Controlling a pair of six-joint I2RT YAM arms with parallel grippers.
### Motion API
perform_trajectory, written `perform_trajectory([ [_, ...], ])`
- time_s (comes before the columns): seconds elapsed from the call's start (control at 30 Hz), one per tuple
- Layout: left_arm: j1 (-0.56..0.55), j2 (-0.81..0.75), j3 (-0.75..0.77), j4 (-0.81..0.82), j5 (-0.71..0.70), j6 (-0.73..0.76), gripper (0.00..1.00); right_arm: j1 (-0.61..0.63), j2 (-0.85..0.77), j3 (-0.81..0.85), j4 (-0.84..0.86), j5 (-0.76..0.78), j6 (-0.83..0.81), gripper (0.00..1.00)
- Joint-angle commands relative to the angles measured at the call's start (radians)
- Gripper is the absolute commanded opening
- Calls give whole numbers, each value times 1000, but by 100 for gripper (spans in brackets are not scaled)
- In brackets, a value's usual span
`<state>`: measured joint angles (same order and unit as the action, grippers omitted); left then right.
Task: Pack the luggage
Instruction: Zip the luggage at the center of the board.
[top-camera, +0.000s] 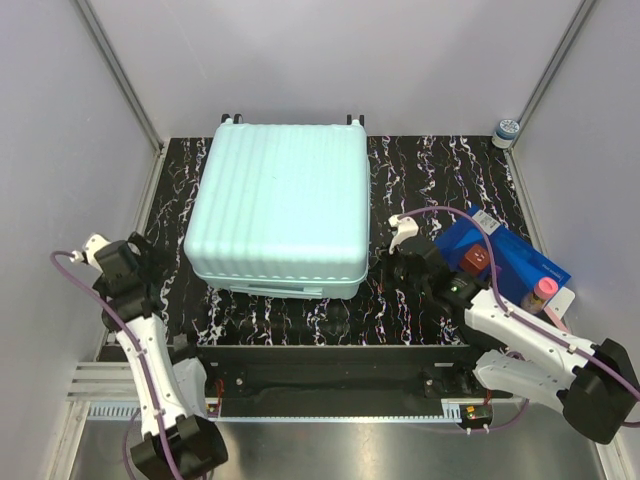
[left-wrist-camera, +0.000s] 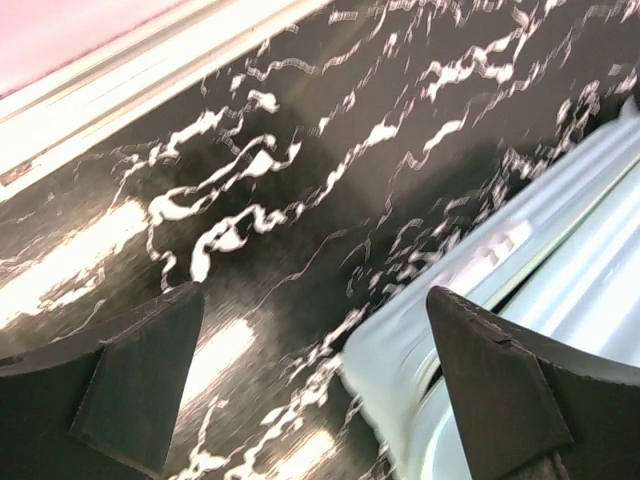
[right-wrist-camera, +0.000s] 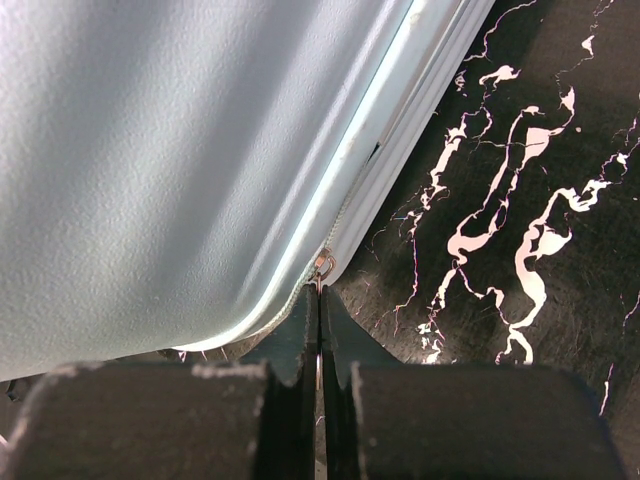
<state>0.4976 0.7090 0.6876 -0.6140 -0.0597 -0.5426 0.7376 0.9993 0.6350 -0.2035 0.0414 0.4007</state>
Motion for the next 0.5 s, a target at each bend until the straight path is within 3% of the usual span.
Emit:
perform_trajectory([
  [0.0,-7,-97,-8,-30,88,101,99,16,7,55,16,-60,6,0],
  [0.2,-56,-66,-10,-6,256,113,93,14,16,58,56,-87,16,0],
  [0.47,-116,-33,-26,17,346,127,91,14,32,61,67,-86,20,0],
])
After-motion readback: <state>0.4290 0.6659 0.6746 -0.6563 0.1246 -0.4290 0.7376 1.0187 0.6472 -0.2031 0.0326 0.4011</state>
